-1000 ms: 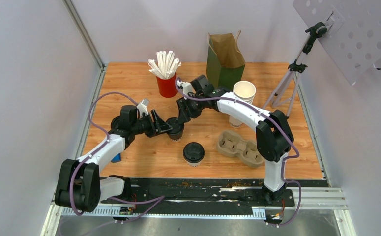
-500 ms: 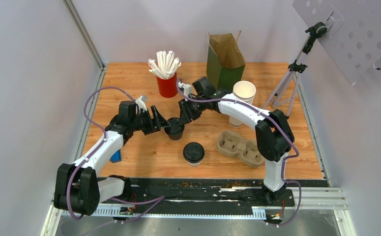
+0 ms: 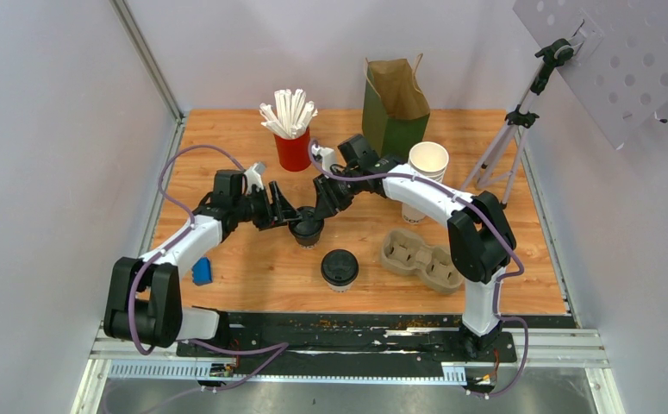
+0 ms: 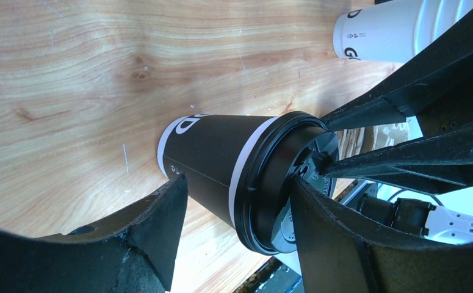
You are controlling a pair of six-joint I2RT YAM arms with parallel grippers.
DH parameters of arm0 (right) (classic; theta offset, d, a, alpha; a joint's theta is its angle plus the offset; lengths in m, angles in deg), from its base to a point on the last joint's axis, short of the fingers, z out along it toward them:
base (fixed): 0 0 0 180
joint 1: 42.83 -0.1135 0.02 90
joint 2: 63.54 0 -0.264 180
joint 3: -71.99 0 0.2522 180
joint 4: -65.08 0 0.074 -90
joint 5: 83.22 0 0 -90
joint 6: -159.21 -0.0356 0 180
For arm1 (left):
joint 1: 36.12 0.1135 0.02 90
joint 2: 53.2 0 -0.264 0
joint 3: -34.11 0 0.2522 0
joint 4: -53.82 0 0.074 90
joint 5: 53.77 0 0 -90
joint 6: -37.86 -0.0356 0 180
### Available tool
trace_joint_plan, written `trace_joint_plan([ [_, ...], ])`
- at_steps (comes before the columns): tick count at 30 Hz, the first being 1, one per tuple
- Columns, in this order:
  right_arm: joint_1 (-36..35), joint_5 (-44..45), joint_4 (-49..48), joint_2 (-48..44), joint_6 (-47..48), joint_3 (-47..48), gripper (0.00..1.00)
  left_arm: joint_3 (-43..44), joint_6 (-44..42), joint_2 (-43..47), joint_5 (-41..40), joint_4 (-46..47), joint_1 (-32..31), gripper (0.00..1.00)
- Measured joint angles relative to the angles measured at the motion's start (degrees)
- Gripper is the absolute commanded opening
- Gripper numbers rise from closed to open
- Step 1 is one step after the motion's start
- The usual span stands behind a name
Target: Pack the takeout coffee
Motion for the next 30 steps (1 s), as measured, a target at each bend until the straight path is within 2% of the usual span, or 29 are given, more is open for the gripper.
trace_joint_plan([
  [8, 0.2, -0.5, -0.9, 0.0, 1.0, -0.6, 0.33, 0.1, -1.0, -0.6, 1.2, 0.5, 0.0, 0.63],
  [26, 2.7, -6.6, -18.4, -2.3, -5.1, -12.1, 0.3, -2.1, -1.6, 1.1, -0.7, 3.3, -0.4, 0.56],
  [30, 2.8, -6.4, -17.2, -2.3, -5.2, -10.9, 0.38, -3.2, -0.8, 1.8, -0.8, 4.9, -0.6, 0.56],
])
